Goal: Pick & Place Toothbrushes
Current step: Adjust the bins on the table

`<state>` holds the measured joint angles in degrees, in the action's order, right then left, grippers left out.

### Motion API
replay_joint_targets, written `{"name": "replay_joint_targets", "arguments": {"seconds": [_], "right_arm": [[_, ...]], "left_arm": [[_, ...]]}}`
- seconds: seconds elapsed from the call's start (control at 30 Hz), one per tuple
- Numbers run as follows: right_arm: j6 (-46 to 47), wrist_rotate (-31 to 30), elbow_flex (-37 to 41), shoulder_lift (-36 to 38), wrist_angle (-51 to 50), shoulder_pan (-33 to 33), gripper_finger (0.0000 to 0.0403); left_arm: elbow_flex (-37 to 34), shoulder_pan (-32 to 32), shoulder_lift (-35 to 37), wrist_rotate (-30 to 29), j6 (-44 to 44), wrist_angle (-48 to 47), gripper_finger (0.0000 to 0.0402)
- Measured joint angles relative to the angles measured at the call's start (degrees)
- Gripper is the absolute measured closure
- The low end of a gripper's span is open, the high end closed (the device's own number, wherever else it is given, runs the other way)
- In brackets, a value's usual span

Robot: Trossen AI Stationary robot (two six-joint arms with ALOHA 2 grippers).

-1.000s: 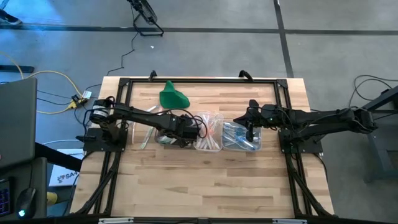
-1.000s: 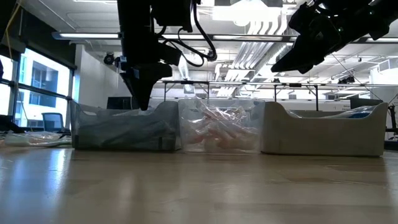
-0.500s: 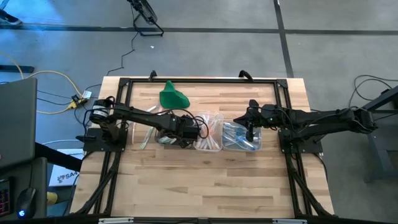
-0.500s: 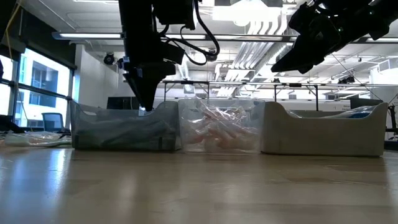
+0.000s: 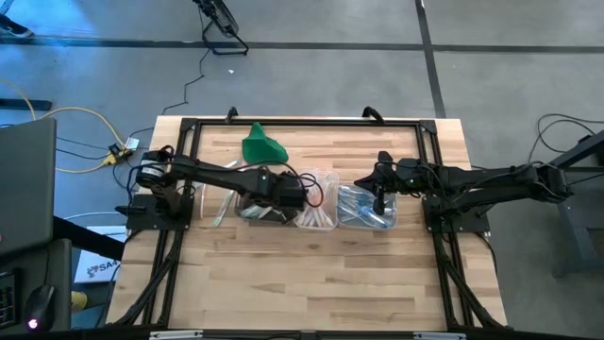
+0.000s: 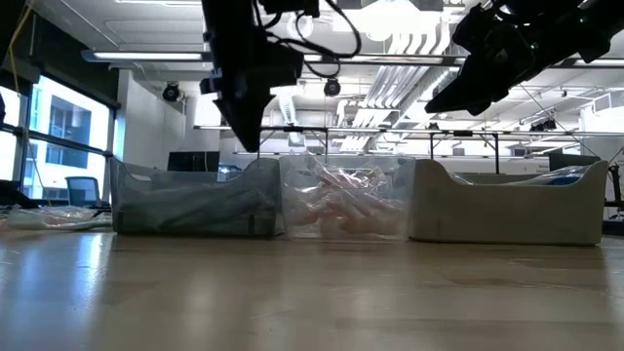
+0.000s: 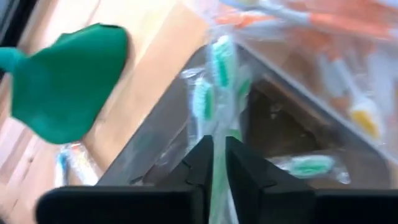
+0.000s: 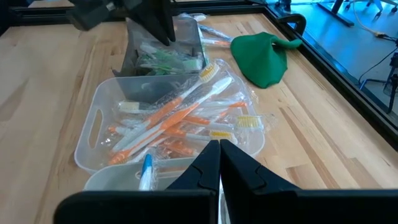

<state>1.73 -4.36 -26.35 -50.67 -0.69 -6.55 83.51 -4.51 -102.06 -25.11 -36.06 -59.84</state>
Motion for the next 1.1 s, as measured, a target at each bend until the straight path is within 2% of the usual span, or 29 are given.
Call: {"name": "replay_joint_targets", "arguments": {"seconds": [0.13, 0.23, 0.4, 0.57, 0.83, 1.1], "right_arm": [[0.1, 0.8, 0.0, 0.0, -1.3, 0.0, 0.0399], [0.8, 2.2, 0.0, 0.1, -5.1, 0.0, 0.0399], [4.9, 0.2, 0.0, 0.3, -11.8, 0.2, 0.0399], [9.2, -5.6, 0.0, 0.3, -17.8, 0.2, 0.04], [16.5, -7.7, 0.0, 0.4, -26.8, 0.2, 0.04], [24.4, -7.5, 0.0, 0.4, -33.7, 0.2, 0.04]], "left_arm": [[1.0, 0.0, 0.0, 5.9, 0.9, 0.2, 0.0396], [1.0, 0.0, -0.1, 12.8, 0.2, 0.4, 0.0397], [0.9, 0.0, -1.2, 18.0, -0.8, 2.9, 0.04], [0.7, 0.0, -1.1, 16.9, -1.9, 6.7, 0.0401], [-4.2, 0.0, -1.1, 16.7, -6.5, 8.9, 0.0401], [-6.3, 0.0, -1.1, 18.0, -5.5, 17.7, 0.0401]]}}
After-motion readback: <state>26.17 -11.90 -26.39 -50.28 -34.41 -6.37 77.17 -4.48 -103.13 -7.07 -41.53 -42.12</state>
